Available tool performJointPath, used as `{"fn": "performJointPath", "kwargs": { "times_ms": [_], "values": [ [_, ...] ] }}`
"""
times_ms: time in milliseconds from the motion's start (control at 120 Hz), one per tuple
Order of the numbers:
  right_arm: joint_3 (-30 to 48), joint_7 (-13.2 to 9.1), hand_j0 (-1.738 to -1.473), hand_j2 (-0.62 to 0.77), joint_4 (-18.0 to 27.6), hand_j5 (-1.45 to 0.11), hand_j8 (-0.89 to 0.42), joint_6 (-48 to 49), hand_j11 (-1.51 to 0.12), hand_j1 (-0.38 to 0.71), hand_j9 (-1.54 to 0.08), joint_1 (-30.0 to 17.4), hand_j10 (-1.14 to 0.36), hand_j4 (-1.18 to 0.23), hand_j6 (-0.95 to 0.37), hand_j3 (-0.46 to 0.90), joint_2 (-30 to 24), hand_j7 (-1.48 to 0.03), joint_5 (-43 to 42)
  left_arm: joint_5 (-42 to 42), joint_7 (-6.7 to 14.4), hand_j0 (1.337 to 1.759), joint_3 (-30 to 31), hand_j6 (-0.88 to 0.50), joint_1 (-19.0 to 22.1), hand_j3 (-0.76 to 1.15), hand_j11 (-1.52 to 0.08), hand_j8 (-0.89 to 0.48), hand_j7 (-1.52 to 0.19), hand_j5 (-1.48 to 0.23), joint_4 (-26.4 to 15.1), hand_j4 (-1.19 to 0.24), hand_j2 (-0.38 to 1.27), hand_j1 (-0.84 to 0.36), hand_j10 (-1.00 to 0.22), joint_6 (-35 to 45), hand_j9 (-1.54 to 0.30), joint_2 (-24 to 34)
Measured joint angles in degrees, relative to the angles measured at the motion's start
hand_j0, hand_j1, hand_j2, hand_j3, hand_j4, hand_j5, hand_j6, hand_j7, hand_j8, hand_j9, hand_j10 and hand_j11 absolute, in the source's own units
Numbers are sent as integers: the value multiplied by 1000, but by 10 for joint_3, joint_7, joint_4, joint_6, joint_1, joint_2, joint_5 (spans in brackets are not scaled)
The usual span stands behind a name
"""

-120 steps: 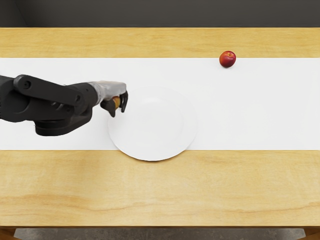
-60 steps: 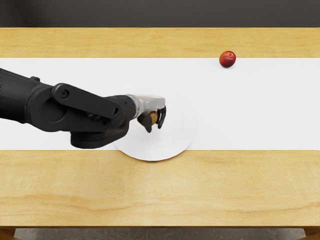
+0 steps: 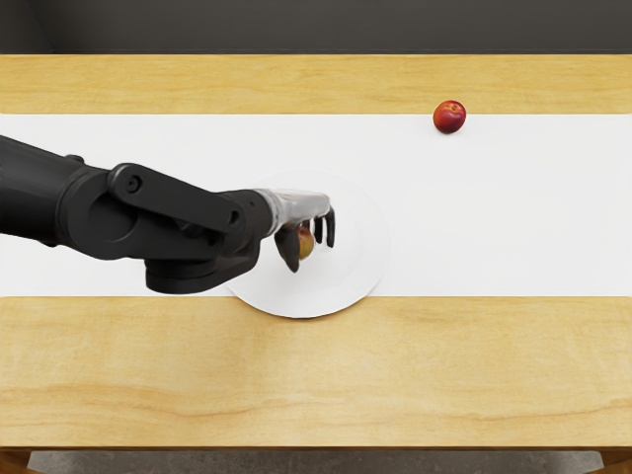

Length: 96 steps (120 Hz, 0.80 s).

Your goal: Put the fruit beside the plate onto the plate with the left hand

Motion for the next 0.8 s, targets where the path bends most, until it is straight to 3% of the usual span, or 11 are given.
{"fn": "performJointPath", "kwargs": {
  "times_ms": [217, 400, 575, 800],
  "values": [
    [0, 0, -1658, -7, 0, -46, -36, 0, -46, -306, -46, 0, -36, -36, -36, 0, 0, -46, 0, -1, 0, 1656, -9, -333, -1, 0, -470, -301, -460, -458, 4, -362, 92, -65, -326, -1, -467, 13],
    [0, 0, -1658, -7, 0, -46, -36, 0, -46, -307, -46, 0, -35, -35, -36, 0, 0, -46, 0, -55, -4, 1657, -73, -287, -7, 0, -389, -275, -385, -384, 5, -299, 68, -2, -284, -65, -388, 142],
    [0, 0, -1658, -7, 0, -46, -35, 0, -46, -307, -46, 0, -35, -35, -36, 0, 0, -46, 0, -146, -17, 1658, -162, -268, 23, 0, -355, -263, -354, -353, 10, -273, 58, 24, -267, -252, -355, 323],
    [0, 0, -1658, -7, 0, -46, -35, 0, -46, -307, -46, 0, -35, -35, -35, 0, 0, -46, 0, -295, -21, 1658, -234, -259, 106, 0, -339, -257, -338, -338, 34, -261, 54, 38, -259, -483, -339, 437]
  ]
}}
